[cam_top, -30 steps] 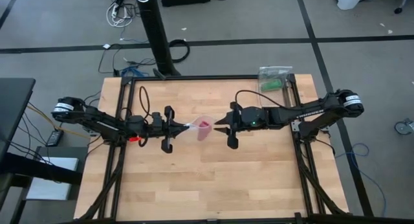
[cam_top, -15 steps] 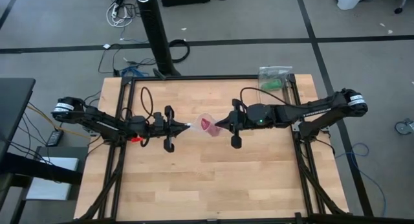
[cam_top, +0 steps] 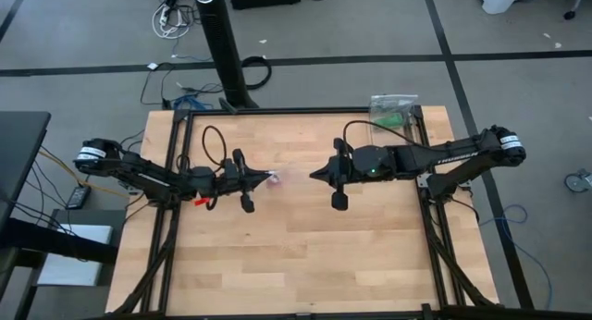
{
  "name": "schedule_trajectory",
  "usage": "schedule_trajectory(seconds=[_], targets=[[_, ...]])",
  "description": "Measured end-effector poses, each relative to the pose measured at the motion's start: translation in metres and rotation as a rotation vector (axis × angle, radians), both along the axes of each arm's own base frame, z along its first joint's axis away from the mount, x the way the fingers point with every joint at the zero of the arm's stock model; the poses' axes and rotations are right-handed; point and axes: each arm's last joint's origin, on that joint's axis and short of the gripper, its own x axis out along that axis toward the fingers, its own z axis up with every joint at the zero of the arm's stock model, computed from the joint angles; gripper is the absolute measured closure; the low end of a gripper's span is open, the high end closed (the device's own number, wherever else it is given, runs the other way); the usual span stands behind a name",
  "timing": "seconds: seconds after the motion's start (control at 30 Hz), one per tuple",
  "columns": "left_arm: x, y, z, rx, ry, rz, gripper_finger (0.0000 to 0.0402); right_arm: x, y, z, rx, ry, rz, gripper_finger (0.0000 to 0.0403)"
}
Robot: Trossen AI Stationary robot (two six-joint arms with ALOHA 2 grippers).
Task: Roll bandage
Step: Close the transparent zip bag
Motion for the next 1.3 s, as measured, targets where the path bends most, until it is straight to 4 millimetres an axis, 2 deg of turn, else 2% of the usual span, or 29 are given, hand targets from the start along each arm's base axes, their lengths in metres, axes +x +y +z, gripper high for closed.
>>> schedule_trajectory(seconds=[0.13, 0.27, 0.47, 0.6, 0.77, 0.97, 1.3], targets=[[0.0, 0.0, 0.0, 0.019, 0.004, 0.001, 0.04, -0.001, 0.0, -0.001, 0.029, 0.011, -0.021, 0.0394], [0.0, 0.0, -0.002, 0.021, 0.025, -0.012, 0.04, 0.001, 0.0, -0.003, 0.051, 0.013, -0.044, 0.035], [0.01, -0.001, -0.01, 0.037, 0.22, -0.015, 0.04, 0.025, 0.003, -0.027, 0.038, 0.073, -0.047, 0.0289], [0.022, -0.003, -0.007, 0.072, 0.397, -0.03, 0.04, 0.047, 0.003, -0.037, 0.028, 0.141, -0.055, 0.0287], [0.032, -0.004, 0.004, 0.15, 0.553, -0.049, 0.04, 0.073, 0.002, -0.035, -0.001, 0.219, -0.055, 0.0293], [0.042, -0.006, 0.023, 0.213, 0.565, -0.085, 0.04, 0.099, -0.003, -0.038, -0.04, 0.323, -0.056, 0.0286], [0.044, -0.007, 0.028, 0.24, 0.569, -0.091, 0.04, 0.106, -0.004, -0.04, -0.044, 0.358, -0.058, 0.0277]])
